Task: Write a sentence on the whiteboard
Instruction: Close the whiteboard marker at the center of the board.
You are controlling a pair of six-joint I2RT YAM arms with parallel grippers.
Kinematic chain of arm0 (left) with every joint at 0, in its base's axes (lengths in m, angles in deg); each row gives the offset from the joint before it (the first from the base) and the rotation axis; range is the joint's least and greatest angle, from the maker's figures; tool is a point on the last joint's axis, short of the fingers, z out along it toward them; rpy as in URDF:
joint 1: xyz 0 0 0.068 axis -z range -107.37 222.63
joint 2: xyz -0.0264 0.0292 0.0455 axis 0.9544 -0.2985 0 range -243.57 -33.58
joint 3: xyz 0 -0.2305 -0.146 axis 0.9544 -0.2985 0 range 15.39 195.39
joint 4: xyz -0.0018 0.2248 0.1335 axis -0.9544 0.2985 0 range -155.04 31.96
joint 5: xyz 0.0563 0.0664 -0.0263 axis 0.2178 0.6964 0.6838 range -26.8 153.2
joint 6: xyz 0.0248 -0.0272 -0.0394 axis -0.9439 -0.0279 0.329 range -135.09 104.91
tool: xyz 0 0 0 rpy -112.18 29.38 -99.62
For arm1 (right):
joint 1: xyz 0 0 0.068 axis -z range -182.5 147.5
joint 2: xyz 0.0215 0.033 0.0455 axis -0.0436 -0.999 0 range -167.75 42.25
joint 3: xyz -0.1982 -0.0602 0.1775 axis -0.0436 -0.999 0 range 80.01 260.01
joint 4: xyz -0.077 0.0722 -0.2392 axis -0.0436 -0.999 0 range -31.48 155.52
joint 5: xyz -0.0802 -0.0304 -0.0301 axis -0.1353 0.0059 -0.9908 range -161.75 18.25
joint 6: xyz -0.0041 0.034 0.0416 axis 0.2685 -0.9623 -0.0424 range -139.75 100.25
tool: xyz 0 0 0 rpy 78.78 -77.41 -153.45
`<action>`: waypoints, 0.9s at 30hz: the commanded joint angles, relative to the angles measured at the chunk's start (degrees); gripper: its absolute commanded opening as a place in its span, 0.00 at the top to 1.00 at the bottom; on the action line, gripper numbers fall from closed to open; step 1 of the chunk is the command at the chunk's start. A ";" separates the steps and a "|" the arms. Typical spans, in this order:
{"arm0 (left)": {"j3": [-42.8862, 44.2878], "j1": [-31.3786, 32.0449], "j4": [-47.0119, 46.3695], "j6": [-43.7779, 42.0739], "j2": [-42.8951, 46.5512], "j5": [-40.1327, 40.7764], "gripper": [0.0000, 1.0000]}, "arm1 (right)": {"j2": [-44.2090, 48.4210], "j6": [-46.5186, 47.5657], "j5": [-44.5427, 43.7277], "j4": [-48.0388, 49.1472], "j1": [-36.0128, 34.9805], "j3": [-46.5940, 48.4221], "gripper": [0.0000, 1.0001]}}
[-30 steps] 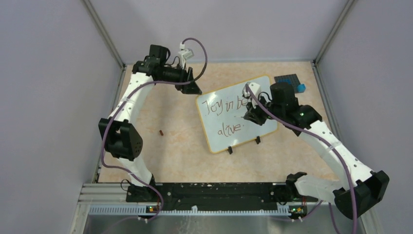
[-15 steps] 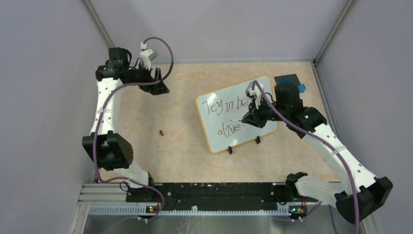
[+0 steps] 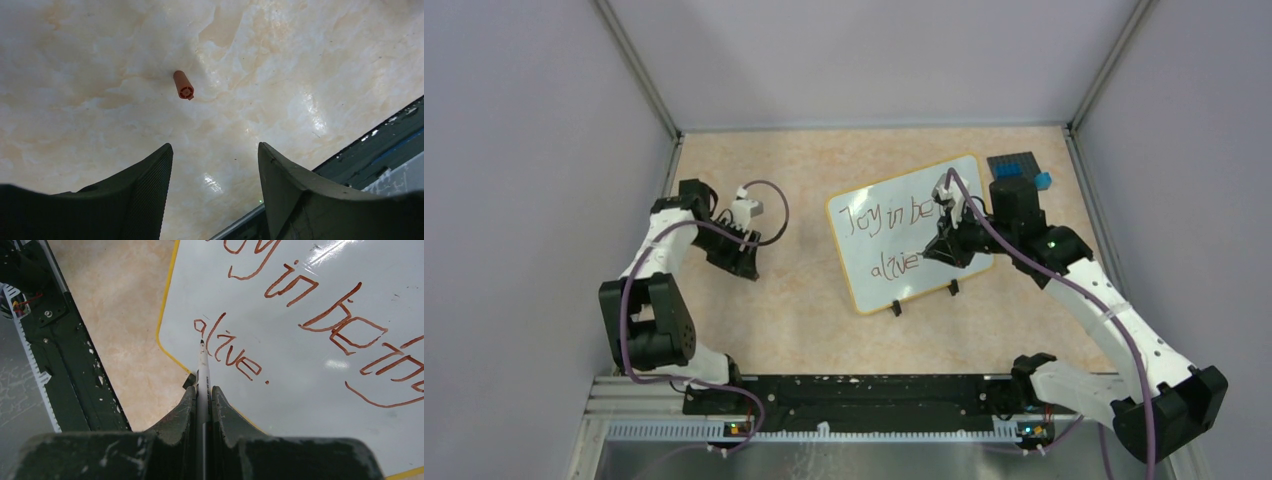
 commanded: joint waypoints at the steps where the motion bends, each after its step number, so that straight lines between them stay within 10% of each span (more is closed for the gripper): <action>1: -2.60 1.56 -7.66 0.82 2.44 4.89 0.33 | -0.18 -0.66 0.95 2.24 0.51 0.61 1.00; 27: -7.70 12.07 -19.50 11.87 -6.22 19.41 0.65 | -0.70 -0.23 0.47 1.64 0.51 1.02 1.00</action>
